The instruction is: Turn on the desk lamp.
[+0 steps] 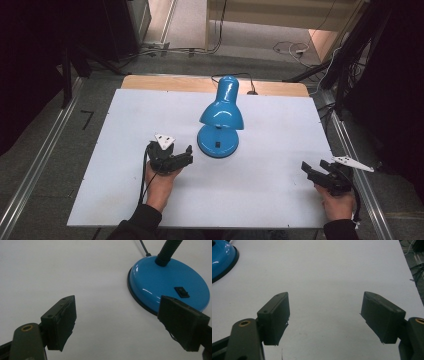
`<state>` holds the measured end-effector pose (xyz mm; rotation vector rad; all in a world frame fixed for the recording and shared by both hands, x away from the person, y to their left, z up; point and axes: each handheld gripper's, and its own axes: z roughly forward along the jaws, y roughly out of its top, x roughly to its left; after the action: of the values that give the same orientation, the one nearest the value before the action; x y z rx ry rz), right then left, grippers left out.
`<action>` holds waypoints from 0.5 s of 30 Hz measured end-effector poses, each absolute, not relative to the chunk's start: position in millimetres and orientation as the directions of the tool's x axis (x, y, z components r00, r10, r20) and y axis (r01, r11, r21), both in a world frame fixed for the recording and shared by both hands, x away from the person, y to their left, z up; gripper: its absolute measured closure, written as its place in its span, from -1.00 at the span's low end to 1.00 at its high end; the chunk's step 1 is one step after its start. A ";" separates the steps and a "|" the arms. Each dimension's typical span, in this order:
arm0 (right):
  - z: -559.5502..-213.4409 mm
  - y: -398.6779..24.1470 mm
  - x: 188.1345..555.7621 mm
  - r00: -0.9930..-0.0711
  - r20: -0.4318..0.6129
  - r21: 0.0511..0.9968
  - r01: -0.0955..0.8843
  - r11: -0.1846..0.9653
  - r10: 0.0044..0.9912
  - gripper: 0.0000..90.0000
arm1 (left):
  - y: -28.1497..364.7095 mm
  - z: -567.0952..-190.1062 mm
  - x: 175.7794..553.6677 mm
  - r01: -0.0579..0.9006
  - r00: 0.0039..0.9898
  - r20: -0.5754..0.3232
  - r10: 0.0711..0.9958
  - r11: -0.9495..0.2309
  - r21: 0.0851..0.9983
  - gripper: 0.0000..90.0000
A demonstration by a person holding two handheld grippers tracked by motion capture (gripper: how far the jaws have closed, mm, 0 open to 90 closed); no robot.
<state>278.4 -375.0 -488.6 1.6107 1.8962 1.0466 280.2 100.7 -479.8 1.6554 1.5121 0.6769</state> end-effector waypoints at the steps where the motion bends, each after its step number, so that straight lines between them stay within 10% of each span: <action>1: -488.6 -375.1 278.4 -0.226 0.139 0.775 0.631 0.036 0.964 -0.52 | 99.3 -479.3 280.8 0.567 0.154 -0.116 0.981 0.008 0.823 -0.64; 15: -488.4 -375.4 278.2 -0.225 0.144 0.774 0.633 0.032 0.964 -0.52 | 85.0 -473.8 289.1 0.555 0.184 -0.111 0.977 -0.010 0.832 -0.70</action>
<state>278.2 -375.4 -488.4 1.6140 1.8951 1.0508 289.1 85.0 -473.8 1.6693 1.4712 0.6726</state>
